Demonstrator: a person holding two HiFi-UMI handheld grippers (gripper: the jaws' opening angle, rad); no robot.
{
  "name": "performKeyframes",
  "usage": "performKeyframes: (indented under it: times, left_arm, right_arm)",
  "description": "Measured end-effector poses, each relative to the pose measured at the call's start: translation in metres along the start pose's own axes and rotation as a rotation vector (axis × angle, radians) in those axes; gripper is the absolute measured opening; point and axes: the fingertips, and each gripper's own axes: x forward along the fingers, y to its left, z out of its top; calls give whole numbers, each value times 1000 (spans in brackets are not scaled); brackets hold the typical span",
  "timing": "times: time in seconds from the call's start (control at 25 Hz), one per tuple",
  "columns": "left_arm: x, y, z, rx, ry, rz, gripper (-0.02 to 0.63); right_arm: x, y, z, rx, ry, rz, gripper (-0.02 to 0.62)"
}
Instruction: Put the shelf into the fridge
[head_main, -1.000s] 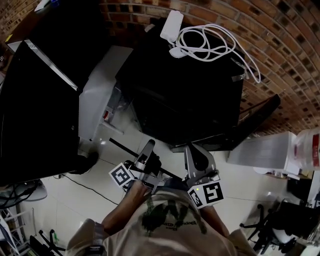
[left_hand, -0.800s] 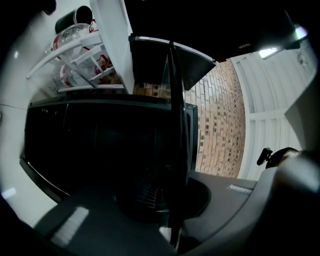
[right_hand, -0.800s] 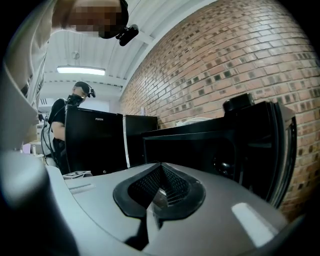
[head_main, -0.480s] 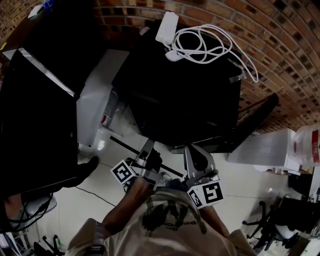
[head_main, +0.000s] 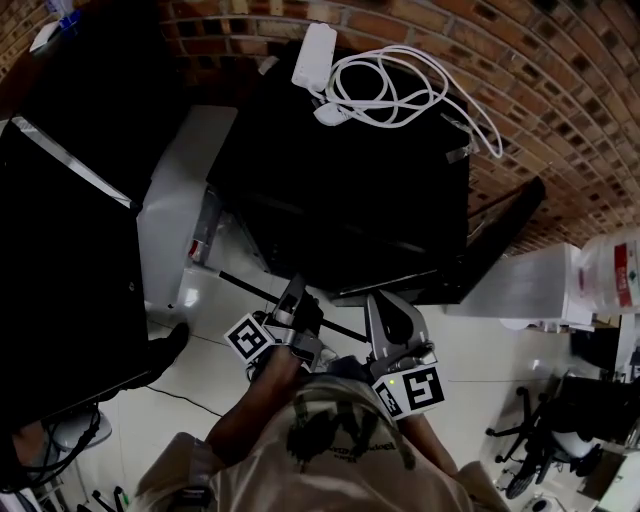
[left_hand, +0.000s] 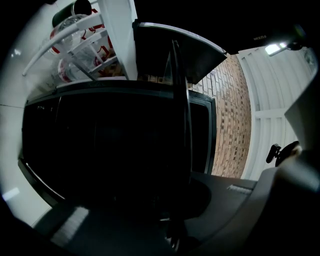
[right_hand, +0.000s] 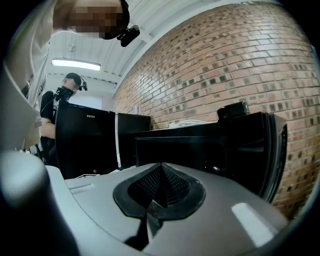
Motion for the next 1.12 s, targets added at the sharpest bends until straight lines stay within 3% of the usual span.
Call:
performKeyframes:
  times: [0.32,1.12]
  left_arm:
    - [13,12,0,-25,-8,13,14]
    - [58,27,6,0,36,-2,12]
  right_arm:
    - [1,4,-4,-5,30,-14,0]
    - [17,12,1,-22,12,-32,0]
